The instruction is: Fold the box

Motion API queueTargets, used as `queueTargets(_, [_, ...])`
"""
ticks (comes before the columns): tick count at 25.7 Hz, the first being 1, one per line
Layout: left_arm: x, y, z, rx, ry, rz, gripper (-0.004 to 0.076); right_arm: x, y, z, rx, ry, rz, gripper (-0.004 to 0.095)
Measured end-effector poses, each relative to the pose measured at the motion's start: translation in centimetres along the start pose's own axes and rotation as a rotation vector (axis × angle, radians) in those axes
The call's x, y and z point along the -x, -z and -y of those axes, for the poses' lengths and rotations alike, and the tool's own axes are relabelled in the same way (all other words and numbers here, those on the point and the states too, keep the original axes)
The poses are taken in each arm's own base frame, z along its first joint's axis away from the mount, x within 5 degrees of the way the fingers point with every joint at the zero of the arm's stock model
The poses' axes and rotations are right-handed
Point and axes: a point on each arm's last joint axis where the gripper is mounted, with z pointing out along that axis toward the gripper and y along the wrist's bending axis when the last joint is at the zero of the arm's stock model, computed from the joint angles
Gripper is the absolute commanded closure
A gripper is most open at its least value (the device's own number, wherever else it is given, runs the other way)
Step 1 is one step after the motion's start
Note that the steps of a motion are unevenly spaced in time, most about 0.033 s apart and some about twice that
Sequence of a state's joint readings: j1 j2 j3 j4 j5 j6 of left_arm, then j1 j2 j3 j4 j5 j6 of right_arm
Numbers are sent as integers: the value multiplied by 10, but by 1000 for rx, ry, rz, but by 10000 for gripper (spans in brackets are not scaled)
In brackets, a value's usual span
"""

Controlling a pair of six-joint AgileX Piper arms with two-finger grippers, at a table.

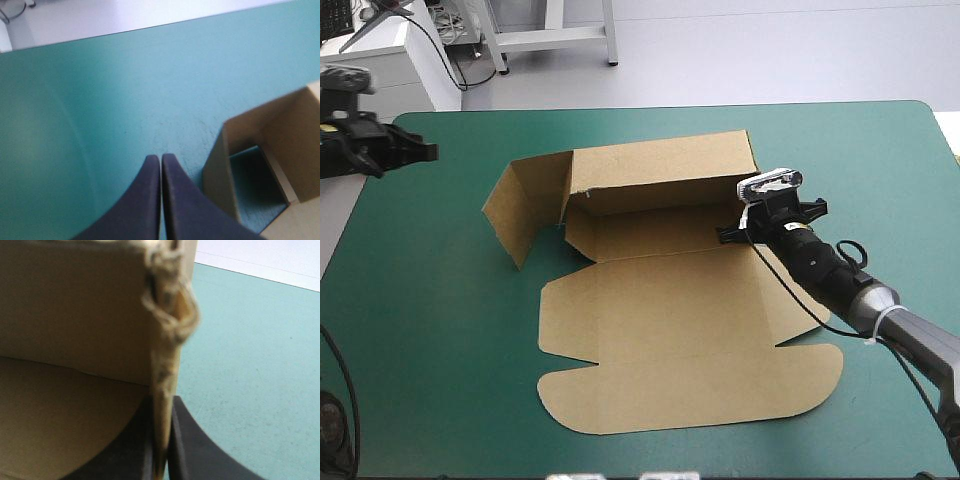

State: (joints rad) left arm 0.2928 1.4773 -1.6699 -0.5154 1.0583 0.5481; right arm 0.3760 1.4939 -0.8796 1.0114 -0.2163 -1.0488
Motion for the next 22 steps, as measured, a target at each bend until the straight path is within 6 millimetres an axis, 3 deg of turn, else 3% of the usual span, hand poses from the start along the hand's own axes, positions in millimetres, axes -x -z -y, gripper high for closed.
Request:
queueTargets(4, [-31, -4, -50, 39, 234, -13, 733, -1, 0, -1, 10, 0, -6, 926])
queueTargets(7, [-59, -14, -71, 62, 389, -12, 733, -1, 0, -1, 14, 0, -8, 925])
queueTargets(14, [-119, -49, -82, 90, 604, -61, 733, -1, 0, -3, 30, 1, -16, 925])
queueTargets(19, [-124, -53, -82, 100, 647, -41, 733, 0, 0, -2, 58, -5, -29, 924])
queueTargets(22, [-124, -53, -83, 104, 653, -29, 733, 16, 5, 8, 146, -46, -41, 903])
